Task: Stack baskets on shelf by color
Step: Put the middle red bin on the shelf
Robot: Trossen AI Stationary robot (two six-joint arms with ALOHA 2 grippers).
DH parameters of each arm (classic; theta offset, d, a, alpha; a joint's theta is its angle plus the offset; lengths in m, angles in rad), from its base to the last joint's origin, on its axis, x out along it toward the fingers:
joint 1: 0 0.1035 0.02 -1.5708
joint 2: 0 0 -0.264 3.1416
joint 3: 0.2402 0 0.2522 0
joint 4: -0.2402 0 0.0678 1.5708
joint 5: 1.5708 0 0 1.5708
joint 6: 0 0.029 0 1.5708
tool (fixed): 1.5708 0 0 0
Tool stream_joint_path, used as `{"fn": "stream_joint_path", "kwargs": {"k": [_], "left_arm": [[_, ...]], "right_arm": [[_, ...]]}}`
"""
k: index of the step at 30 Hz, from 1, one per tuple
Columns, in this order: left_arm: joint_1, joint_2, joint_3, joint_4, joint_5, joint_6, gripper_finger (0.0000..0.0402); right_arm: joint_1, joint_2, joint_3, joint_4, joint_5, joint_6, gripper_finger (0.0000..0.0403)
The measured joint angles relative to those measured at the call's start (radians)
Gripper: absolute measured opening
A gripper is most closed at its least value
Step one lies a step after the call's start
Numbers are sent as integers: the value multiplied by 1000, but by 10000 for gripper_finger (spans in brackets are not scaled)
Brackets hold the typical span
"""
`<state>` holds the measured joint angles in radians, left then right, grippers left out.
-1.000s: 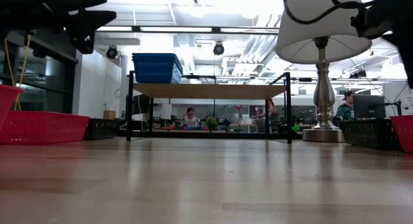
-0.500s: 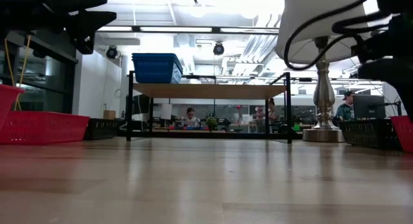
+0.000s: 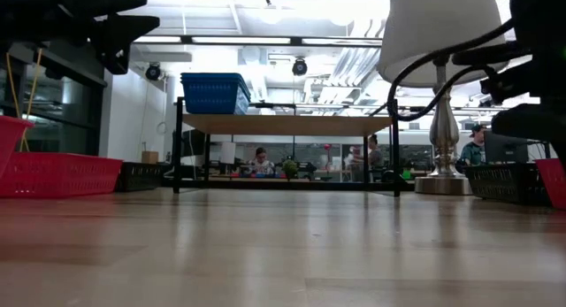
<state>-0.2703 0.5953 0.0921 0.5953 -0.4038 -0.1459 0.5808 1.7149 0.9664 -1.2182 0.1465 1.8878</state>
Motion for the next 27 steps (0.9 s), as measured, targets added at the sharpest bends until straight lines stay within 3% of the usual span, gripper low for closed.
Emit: {"fn": "stream_joint_path", "kwargs": {"k": [5, 8, 11, 14, 21, 27], "left_arm": [[0, 0, 0, 0, 0, 0, 156], [0, 0, 0, 0, 0, 0, 156], [0, 0, 0, 0, 0, 0, 156], [0, 0, 0, 0, 0, 0, 156], [0, 0, 0, 0, 0, 0, 156], [0, 0, 0, 0, 0, 0, 156]], "right_arm": [[6, -2, 59, -2, -24, -79, 10], [9, -2, 146, -23, -25, -166, 13], [12, -2, 269, -17, -19, -371, 3], [21, -3, 395, 49, 39, -732, 4], [-57, -3, 603, 97, 191, -1956, 1], [-298, -4, 718, 89, 242, -2535, 1]]}}
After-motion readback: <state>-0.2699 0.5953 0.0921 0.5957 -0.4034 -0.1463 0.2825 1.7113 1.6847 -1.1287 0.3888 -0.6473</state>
